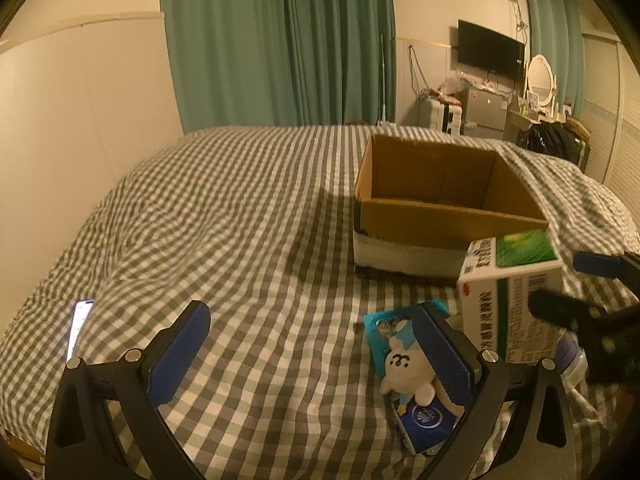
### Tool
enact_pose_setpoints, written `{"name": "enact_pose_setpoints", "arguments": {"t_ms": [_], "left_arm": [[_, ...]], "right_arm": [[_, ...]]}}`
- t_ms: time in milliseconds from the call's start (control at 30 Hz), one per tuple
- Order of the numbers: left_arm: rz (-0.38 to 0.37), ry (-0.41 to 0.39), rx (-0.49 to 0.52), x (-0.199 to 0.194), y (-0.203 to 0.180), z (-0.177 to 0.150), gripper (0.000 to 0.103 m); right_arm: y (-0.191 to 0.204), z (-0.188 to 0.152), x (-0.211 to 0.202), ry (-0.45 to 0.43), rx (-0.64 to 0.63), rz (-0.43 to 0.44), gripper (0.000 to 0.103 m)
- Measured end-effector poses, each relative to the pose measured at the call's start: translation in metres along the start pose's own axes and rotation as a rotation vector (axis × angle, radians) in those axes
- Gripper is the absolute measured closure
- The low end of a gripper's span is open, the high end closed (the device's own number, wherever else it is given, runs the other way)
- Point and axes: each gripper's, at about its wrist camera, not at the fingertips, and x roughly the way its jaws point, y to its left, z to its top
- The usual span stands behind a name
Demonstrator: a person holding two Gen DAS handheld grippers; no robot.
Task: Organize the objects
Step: 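Grasp the green-and-white medicine box with the right gripper and lift it, then grasp the white plush toy with the left gripper while the right gripper holds the medicine box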
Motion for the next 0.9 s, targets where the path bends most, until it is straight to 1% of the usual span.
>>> {"name": "enact_pose_setpoints", "arguments": {"t_ms": [67, 133, 200, 300, 367, 467, 600, 667, 700, 767, 800, 833, 900], "left_arm": [[-0.004, 0.011, 0.0, 0.005, 0.0, -0.002, 0.0], [-0.002, 0.024, 0.008, 0.01, -0.003, -0.004, 0.0], [0.001, 0.039, 0.019, 0.016, -0.007, -0.006, 0.0], [0.004, 0.059, 0.04, 0.023, -0.012, -0.009, 0.0], [0.002, 0.07, 0.053, 0.026, -0.014, -0.011, 0.0], [-0.004, 0.079, 0.074, 0.028, -0.02, -0.014, 0.0], [-0.058, 0.102, 0.096, 0.033, -0.035, -0.013, 0.001], [-0.08, 0.105, 0.116, 0.036, -0.044, -0.013, 0.001], [-0.101, 0.11, 0.132, 0.039, -0.05, -0.013, 0.003], [-0.109, 0.14, 0.156, 0.05, -0.058, -0.014, 0.009], [-0.108, 0.157, 0.16, 0.056, -0.061, -0.015, 0.016], [-0.118, 0.174, 0.156, 0.062, -0.061, -0.015, 0.02], [-0.163, 0.218, 0.12, 0.075, -0.058, -0.014, 0.025]], "right_arm": [[-0.006, 0.003, 0.014, 0.017, 0.015, 0.007, 0.0], [-0.007, 0.006, 0.022, 0.023, 0.024, 0.05, 0.0], [-0.001, 0.01, 0.033, 0.032, 0.003, 0.064, 0.0], [0.007, 0.011, 0.054, 0.077, -0.026, 0.12, 0.0], [0.009, 0.008, 0.058, 0.093, -0.029, 0.142, 0.002], [0.008, 0.006, 0.045, 0.056, -0.043, 0.105, 0.003], [-0.013, 0.007, 0.004, -0.042, 0.033, 0.071, 0.003], [-0.019, 0.008, -0.015, -0.074, 0.028, 0.016, 0.003], [-0.022, 0.007, -0.023, -0.092, 0.023, -0.012, 0.003], [-0.026, 0.005, -0.03, -0.107, 0.032, -0.014, 0.003], [-0.028, 0.004, -0.032, -0.11, 0.041, -0.007, 0.003], [-0.031, 0.004, -0.032, -0.11, 0.047, -0.004, 0.003], [-0.035, 0.002, -0.03, -0.106, 0.058, 0.0, 0.003]]}}
